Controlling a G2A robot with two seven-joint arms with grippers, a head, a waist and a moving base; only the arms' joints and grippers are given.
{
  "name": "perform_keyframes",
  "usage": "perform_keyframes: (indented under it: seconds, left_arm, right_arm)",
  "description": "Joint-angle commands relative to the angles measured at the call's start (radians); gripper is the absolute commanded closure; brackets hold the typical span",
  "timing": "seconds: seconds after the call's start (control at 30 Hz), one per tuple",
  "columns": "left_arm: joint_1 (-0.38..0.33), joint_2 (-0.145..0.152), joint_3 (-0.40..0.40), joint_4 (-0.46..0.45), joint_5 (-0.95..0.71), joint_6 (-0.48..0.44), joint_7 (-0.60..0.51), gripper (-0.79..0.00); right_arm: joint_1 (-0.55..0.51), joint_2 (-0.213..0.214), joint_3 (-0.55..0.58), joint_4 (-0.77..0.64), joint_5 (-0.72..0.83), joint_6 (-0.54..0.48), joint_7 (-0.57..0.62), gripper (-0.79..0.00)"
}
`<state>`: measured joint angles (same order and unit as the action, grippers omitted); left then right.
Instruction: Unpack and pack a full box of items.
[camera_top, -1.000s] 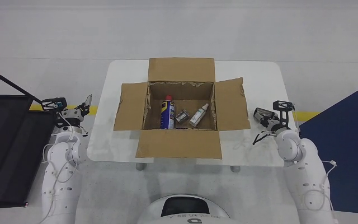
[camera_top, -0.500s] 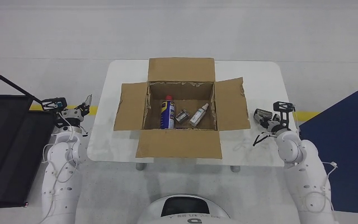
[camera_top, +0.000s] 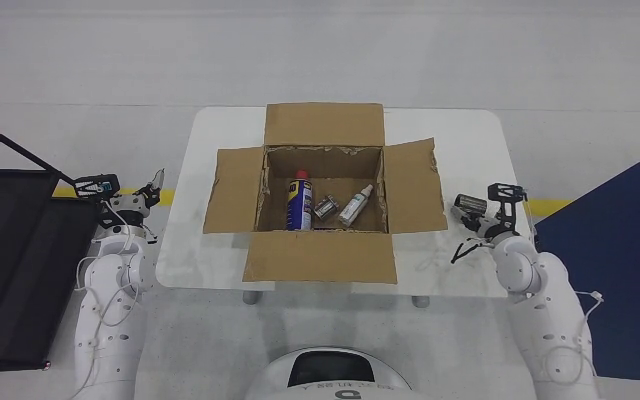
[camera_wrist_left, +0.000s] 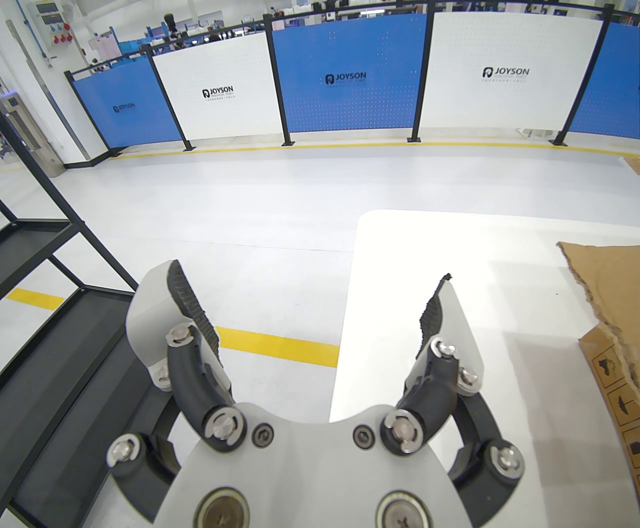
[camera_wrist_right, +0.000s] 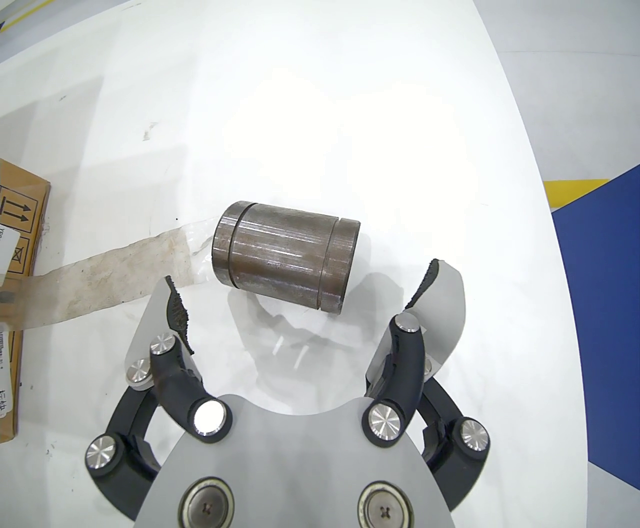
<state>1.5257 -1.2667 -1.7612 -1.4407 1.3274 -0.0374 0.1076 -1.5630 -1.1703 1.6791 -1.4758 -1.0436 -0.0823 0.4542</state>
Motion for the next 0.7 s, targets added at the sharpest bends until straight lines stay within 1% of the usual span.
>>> perform_keyframes:
  seconds: [0.0, 0.17, 0.37, 0.53, 0.67]
  left_arm:
    - [0.0, 0.0, 0.0, 0.0, 0.0, 0.0, 0.0, -0.785]
    - [0.0, 0.0, 0.0, 0.0, 0.0, 0.0, 0.0, -0.785]
    - [0.0, 0.0, 0.0, 0.0, 0.0, 0.0, 0.0, -0.785]
    - [0.0, 0.0, 0.0, 0.0, 0.0, 0.0, 0.0, -0.785]
    - [0.0, 0.0, 0.0, 0.0, 0.0, 0.0, 0.0, -0.785]
  right_arm:
    - [-0.004, 0.0, 0.002, -0.006, -0.001, 0.004, -0.006, -0.785]
    - [-0.043, 0.0, 0.026, -0.049, 0.017, 0.013, -0.058, -0.785]
    - [-0.148, -0.005, 0.063, -0.184, 0.046, 0.045, -0.161, -0.785]
    - [-0.23, -0.012, 0.045, -0.326, 0.024, 0.061, -0.254, -0.785]
    - [-0.263, -0.017, 0.015, -0.406, -0.006, 0.056, -0.292, -0.785]
